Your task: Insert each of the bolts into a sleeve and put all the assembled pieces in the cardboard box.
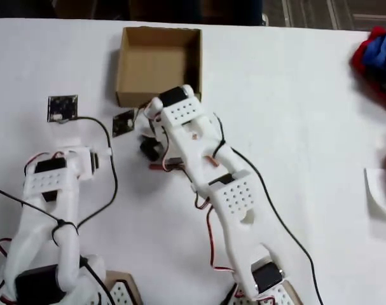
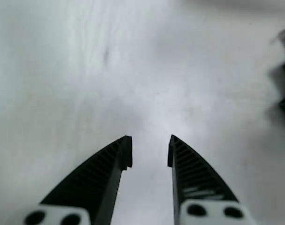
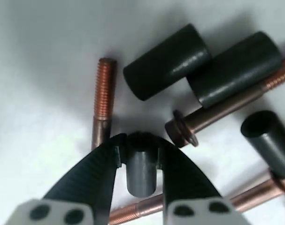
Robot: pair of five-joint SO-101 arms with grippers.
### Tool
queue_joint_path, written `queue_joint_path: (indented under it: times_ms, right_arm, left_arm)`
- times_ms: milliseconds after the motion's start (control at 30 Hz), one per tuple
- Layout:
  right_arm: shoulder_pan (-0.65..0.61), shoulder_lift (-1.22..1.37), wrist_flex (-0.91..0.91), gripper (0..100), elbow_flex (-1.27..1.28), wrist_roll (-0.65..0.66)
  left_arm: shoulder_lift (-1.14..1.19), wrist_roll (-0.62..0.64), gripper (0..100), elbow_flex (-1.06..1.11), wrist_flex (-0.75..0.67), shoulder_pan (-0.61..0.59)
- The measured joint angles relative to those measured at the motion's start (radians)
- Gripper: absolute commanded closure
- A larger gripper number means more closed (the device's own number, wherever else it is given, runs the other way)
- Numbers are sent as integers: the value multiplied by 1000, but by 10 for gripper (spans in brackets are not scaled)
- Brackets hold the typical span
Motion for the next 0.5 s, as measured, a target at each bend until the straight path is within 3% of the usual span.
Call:
queue_joint_path:
  times_ms: [200,367,500]
  right_arm:
    - [5,5,8,933,-37,-298]
    - [23,5,21,735,-37,-344]
    - [57,5,21,728,-43,-344]
  left_arm:
    - [0,0,854,0,0,0]
    - [0,0,854,0,0,0]
    - [0,0,854,0,0,0]
